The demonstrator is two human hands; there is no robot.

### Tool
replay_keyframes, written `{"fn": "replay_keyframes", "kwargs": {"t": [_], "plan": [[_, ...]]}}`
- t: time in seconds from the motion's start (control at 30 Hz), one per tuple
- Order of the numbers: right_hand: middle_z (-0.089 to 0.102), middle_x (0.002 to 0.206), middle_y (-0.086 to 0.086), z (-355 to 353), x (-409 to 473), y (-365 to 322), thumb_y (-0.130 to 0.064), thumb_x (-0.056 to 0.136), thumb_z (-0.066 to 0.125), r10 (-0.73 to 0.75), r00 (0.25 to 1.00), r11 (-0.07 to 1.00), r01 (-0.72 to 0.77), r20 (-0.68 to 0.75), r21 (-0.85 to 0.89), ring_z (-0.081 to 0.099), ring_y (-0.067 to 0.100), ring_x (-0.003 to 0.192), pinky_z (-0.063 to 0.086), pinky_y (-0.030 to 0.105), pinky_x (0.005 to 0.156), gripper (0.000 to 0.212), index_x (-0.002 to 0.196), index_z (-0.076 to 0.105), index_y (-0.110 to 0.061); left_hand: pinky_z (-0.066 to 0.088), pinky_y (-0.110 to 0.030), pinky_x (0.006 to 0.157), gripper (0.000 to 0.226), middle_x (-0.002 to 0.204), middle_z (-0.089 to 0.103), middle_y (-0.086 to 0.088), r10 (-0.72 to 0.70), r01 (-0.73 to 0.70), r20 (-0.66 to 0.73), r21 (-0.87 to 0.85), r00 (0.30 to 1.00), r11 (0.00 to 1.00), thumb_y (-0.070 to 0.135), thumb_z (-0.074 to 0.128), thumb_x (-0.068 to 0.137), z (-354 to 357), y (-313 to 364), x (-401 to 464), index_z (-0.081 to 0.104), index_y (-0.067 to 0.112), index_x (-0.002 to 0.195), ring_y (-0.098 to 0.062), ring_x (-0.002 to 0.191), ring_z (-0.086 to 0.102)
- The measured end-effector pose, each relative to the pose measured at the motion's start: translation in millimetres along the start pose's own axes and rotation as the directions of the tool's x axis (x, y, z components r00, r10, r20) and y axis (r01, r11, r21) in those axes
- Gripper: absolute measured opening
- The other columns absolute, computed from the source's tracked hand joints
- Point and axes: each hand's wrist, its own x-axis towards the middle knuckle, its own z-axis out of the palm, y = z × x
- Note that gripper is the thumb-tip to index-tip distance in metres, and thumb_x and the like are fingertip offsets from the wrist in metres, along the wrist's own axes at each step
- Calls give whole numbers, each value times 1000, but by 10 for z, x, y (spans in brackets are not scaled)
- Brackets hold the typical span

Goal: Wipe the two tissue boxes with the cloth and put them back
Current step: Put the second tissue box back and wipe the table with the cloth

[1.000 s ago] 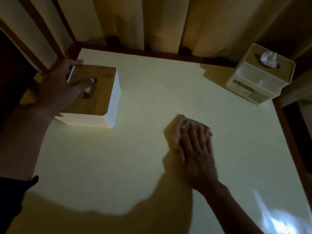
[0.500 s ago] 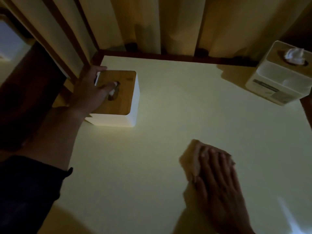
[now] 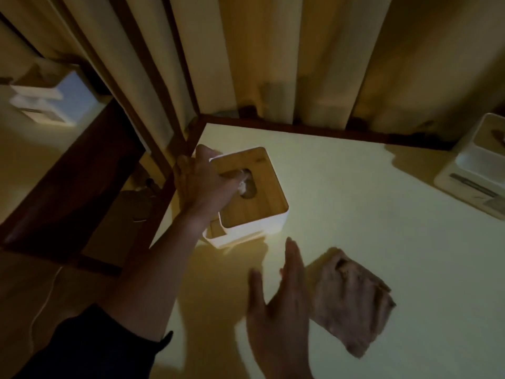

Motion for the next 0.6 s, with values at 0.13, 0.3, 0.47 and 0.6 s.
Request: {"fn": "replay_keyframes", "kwargs": {"t": [0.13,0.3,0.47,0.6], "plan": [[23,156,-33,105,202,-487,-54,103,57,270,924,852,-361,271,380,33,-4,139,30,21,113,92,163,-12,-56,43,-36,88,59,109,49,9,57,-61,174,21,983,998,51,83,73,-133,-30,222,45,28,111,-22,119,51],[40,163,-18,94,588,-780,-72,90,43,314,900,761,-429,302,487,44,0,128,34,24,102,95,165,-13,-54,44,-35,70,64,102,53,10,37,-40,220,9,975,999,56,82,72,-187,-64,296,44,25,111,-21,102,57],[55,158,4,-48,1296,-959,-84,88,43,262,915,890,-352,307,290,62,25,130,48,45,109,96,168,1,-51,39,-33,69,73,115,60,1,-60,59,124,7,990,998,64,81,72,-249,-63,513,48,20,121,-24,107,58],[65,146,6,17,2136,-1123,-99,68,49,279,883,917,-361,376,167,67,34,122,52,55,107,107,159,38,-44,48,-40,87,92,124,62,-5,-110,113,73,-43,991,993,72,79,69,-272,-146,801,46,15,133,-29,117,59]]}}
